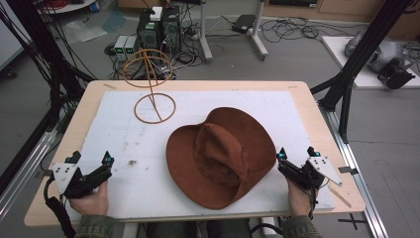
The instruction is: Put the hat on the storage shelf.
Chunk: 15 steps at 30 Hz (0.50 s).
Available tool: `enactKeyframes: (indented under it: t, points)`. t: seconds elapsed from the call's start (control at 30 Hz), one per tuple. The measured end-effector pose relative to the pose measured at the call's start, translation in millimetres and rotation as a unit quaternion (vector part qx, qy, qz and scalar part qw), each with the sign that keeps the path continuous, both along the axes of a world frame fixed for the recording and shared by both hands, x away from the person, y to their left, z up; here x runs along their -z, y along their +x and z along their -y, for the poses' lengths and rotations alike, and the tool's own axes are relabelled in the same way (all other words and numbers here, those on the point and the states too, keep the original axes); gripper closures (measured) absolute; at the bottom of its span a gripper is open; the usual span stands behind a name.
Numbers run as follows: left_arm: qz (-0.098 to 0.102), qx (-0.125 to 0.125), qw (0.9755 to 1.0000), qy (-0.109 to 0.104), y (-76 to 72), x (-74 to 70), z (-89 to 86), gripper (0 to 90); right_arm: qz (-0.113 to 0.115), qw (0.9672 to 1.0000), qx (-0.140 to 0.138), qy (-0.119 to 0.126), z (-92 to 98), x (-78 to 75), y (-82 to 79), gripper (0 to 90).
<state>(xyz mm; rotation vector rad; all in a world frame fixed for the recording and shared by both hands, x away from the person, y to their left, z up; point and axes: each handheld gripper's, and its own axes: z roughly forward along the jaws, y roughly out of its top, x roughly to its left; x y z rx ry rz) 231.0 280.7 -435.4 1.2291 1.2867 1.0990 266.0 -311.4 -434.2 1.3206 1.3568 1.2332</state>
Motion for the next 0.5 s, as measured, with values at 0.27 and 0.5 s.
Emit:
enactKeyframes:
  t: [0.27,0.5]
  points:
    - [0.001,0.001,1.0000,-0.003,4.0,0.9,0.6,8.2,0.000,1.0000,-0.001,0.002,2.5,0.6,-1.2,4.9]
    - [0.001,0.002,1.0000,-0.006,5.6,0.6,2.3,8.2,-0.002,1.0000,0.002,0.003,5.2,0.6,-3.9,4.9]
